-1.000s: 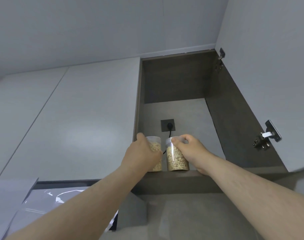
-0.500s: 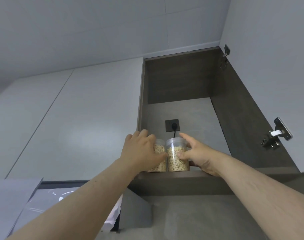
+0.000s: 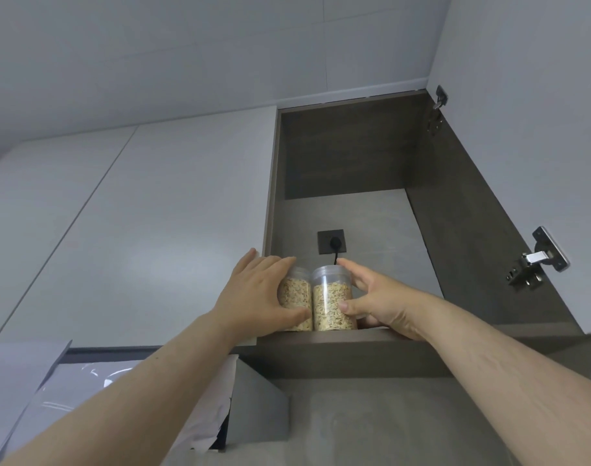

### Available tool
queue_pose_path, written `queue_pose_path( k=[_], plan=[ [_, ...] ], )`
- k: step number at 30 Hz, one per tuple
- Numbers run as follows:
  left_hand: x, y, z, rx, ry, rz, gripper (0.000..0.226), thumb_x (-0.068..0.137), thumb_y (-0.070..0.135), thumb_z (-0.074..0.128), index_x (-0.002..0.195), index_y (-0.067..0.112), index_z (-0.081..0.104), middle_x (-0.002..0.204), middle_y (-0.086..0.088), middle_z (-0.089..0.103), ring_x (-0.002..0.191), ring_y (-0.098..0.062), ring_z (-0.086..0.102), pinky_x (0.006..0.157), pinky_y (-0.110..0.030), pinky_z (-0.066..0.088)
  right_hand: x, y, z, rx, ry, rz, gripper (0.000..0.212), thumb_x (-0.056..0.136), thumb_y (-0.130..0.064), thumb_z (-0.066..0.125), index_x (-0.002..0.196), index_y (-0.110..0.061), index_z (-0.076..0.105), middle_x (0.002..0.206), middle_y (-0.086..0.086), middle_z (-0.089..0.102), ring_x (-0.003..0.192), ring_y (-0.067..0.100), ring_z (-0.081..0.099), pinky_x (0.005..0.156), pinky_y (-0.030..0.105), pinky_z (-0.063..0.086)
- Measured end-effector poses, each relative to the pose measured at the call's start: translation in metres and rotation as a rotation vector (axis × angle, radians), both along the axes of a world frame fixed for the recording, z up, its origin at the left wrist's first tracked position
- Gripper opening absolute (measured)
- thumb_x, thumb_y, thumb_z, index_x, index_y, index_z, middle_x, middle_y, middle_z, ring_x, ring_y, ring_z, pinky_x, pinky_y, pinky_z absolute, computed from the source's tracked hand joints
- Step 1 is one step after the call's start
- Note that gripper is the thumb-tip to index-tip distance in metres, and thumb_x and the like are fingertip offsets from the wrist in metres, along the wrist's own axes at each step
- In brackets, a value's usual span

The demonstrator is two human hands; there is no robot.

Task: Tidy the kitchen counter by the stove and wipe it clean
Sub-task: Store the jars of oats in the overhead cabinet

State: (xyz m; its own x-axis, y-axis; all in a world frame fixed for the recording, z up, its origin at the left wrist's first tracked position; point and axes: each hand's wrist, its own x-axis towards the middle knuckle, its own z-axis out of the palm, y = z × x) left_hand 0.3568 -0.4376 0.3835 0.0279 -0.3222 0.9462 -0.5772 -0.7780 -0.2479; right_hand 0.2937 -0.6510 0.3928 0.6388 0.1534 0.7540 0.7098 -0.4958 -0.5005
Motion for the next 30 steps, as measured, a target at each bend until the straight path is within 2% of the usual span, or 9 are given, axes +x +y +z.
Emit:
queue_pose_path(
  k=[4,10,12,14,17,23,26,30],
  plan=[
    [0.004,0.0,0.002,0.006,-0.005,-0.002,0.079,0.077,0.068,0.056,0.144,0.032,0.033,0.145,0.013,0.04,0.138,-0.011,0.029,0.117,-0.031,-0.006,0.0,0.003,-0.001,0.005,0.005,0.003,0.088,0.087,0.009,0.064,0.154,-0.029,0.021,0.158,0.001,0.029,0.103,0.012,0.059,0.075,0.028,0.059],
    [0.005,-0.001,0.001,0.008,-0.013,-0.001,0.077,0.077,0.068,0.057,0.142,0.032,0.036,0.143,0.013,0.041,0.137,-0.012,0.03,0.119,-0.034,-0.002,0.0,0.003,-0.001,-0.044,-0.009,-0.069,0.091,0.087,0.006,0.065,0.155,-0.032,0.018,0.158,0.0,0.03,0.096,0.008,0.058,0.087,0.032,0.057],
    [0.005,-0.001,0.001,0.007,-0.007,0.013,0.077,0.077,0.067,0.058,0.142,0.032,0.035,0.143,0.013,0.041,0.138,-0.012,0.029,0.12,-0.035,-0.002,0.0,0.004,-0.001,-0.063,-0.014,-0.102,0.09,0.088,0.005,0.064,0.155,-0.032,0.015,0.156,0.0,0.033,0.092,0.004,0.058,0.083,0.028,0.057],
    [0.005,-0.001,0.002,0.006,-0.013,0.026,0.077,0.077,0.068,0.059,0.141,0.033,0.035,0.142,0.014,0.041,0.137,-0.012,0.03,0.12,-0.036,-0.002,0.001,0.004,-0.001,-0.075,-0.016,-0.132,0.09,0.089,0.004,0.064,0.155,-0.032,0.014,0.155,0.001,0.034,0.096,0.006,0.059,0.084,0.028,0.057],
    [0.006,-0.002,0.002,0.008,-0.015,0.033,0.076,0.077,0.068,0.059,0.141,0.033,0.036,0.142,0.013,0.042,0.136,-0.012,0.031,0.12,-0.037,-0.001,0.001,0.006,-0.001,-0.095,-0.013,-0.176,0.091,0.089,0.0,0.066,0.154,-0.036,0.014,0.156,0.002,0.033,0.107,0.013,0.061,0.092,0.036,0.056],
    [0.008,-0.003,0.003,0.028,-0.032,0.096,0.08,0.077,0.072,0.054,0.144,0.033,0.034,0.145,0.013,0.042,0.138,-0.013,0.031,0.12,-0.039,-0.003,0.002,0.008,0.001,-0.121,-0.005,-0.22,0.093,0.089,-0.001,0.066,0.155,-0.036,0.011,0.156,0.003,0.034,0.103,0.012,0.059,0.094,0.035,0.054],
    [0.009,-0.002,0.003,0.028,-0.04,0.093,0.08,0.078,0.072,0.053,0.145,0.033,0.033,0.147,0.012,0.041,0.139,-0.013,0.03,0.12,-0.039,-0.003,0.002,0.008,0.0,-0.115,-0.002,-0.234,0.094,0.089,-0.002,0.067,0.155,-0.038,0.009,0.156,0.003,0.033,0.096,0.009,0.058,0.089,0.034,0.055],
    [0.011,0.0,0.0,0.032,-0.061,0.072,0.087,0.075,0.076,0.041,0.148,0.031,0.028,0.152,0.011,0.035,0.142,-0.014,0.025,0.12,-0.037,-0.004,0.002,0.007,-0.002,-0.106,-0.012,-0.259,0.1,0.086,-0.006,0.071,0.154,-0.039,0.006,0.16,0.007,0.022,0.114,0.015,0.049,0.073,0.027,0.053]
  ],
)
